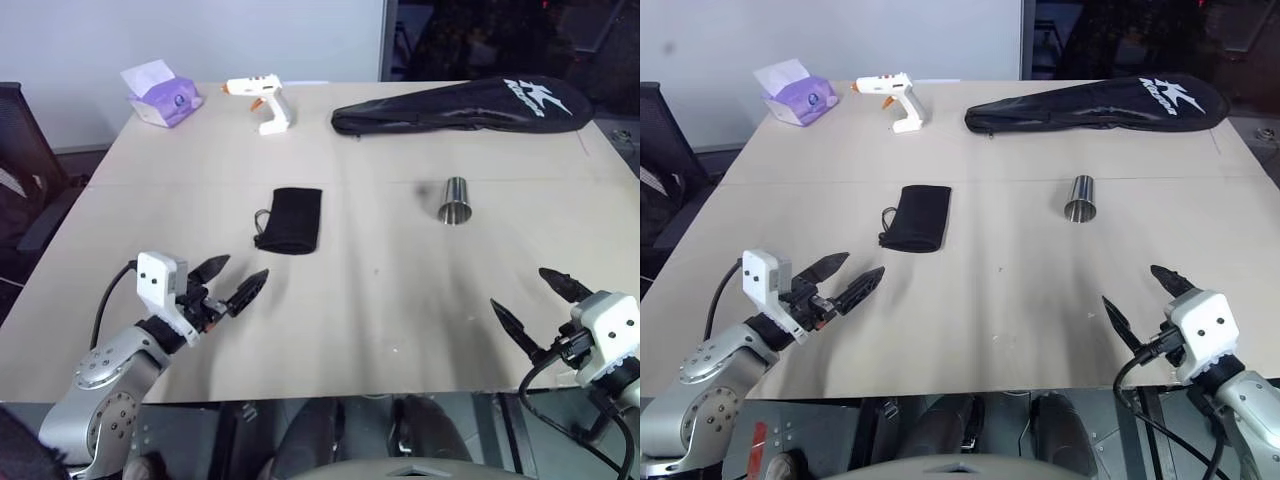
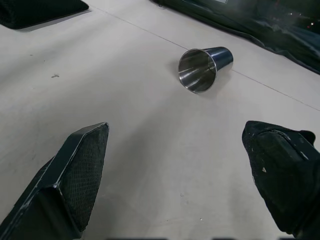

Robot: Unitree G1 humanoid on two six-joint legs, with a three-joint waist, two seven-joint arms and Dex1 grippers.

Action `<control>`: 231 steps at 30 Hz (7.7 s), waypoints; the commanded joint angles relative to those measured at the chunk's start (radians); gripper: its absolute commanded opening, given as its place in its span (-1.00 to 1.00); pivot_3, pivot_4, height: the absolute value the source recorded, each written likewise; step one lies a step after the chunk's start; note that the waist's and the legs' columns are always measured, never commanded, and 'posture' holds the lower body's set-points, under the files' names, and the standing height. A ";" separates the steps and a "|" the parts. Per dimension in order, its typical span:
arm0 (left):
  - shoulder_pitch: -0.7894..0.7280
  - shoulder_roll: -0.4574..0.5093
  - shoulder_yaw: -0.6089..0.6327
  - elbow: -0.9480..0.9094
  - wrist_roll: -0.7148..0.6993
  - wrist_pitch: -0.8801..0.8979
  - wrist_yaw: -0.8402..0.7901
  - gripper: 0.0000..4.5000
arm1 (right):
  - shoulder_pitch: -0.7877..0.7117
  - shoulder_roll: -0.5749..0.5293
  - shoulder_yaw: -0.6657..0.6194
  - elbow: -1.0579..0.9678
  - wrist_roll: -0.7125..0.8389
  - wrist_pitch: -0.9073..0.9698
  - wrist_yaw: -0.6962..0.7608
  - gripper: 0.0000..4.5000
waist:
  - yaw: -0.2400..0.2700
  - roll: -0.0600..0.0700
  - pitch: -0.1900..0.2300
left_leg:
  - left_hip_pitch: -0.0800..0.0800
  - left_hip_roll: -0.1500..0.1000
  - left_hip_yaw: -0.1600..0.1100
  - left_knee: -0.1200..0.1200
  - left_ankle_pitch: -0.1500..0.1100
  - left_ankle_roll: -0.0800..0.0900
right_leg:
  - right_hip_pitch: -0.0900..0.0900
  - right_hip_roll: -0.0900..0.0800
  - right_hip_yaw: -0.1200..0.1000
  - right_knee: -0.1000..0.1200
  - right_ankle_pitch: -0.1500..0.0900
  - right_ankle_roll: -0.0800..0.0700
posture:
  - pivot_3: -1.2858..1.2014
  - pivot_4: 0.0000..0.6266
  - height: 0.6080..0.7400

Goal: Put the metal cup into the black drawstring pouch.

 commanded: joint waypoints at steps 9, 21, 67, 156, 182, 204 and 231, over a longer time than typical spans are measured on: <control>-0.295 0.228 -0.190 0.128 0.339 -0.152 -0.067 1.00 | -0.151 -0.097 0.154 -0.106 0.101 0.038 0.075 0.99 | -0.003 0.001 0.000 | 0.001 0.000 -0.001 0.000 0.000 0.000 | 0.001 0.001 -0.002 -0.001 0.000 0.000 | 0.03 -0.52 1.00; -0.454 0.309 -0.416 0.374 0.834 -0.632 -0.011 1.00 | -0.168 -0.135 0.236 -0.181 0.096 0.064 0.055 0.99 | 0.001 0.001 0.000 | -0.002 0.000 -0.001 -0.003 0.000 0.001 | 0.001 0.000 -0.002 -0.007 0.001 0.000 | 0.03 -0.52 1.00; -0.680 0.285 -0.361 0.521 0.486 -0.115 -0.482 0.35 | -0.365 -0.097 0.425 -0.133 0.020 0.208 -0.106 1.00 | -0.022 -0.002 0.000 | -0.002 -0.002 0.001 0.003 0.002 -0.003 | -0.004 0.001 0.002 0.004 0.000 0.001 | 0.03 -0.52 1.00; -1.093 -0.184 -0.302 0.545 0.332 0.714 0.020 -1.00 | -1.063 0.367 0.250 0.890 -0.166 0.169 -0.579 -0.98 | -0.055 -0.002 -0.001 | -0.002 -0.004 0.001 0.002 0.003 -0.005 | -0.007 0.001 0.004 0.010 0.001 0.000 | 0.03 -0.52 1.00; -1.164 -0.235 -0.475 0.646 0.393 0.663 0.073 -1.00 | -0.802 0.360 0.587 0.690 -0.030 0.020 -0.079 -0.98 | -0.051 -0.002 0.000 | -0.002 -0.004 0.001 0.002 0.003 -0.005 | -0.007 0.001 0.004 0.009 0.001 0.001 | 0.03 -0.52 1.00; -1.074 -0.072 -0.669 0.422 0.466 0.541 -0.043 -1.00 | -0.970 0.286 0.686 0.734 -0.266 -0.066 -0.023 -0.98 | -0.052 -0.002 0.000 | -0.002 -0.004 0.000 0.002 0.003 -0.005 | -0.007 0.002 0.004 0.009 0.001 0.001 | 0.03 -0.52 1.00; -1.008 -0.016 -0.737 0.308 0.630 0.340 -0.174 -1.00 | -1.063 0.338 0.690 0.800 -0.292 0.000 0.020 -0.98 | -0.050 -0.002 0.000 | -0.002 -0.004 0.000 0.002 0.003 -0.005 | -0.007 0.002 0.003 0.009 0.001 0.001 | 0.03 -0.52 1.00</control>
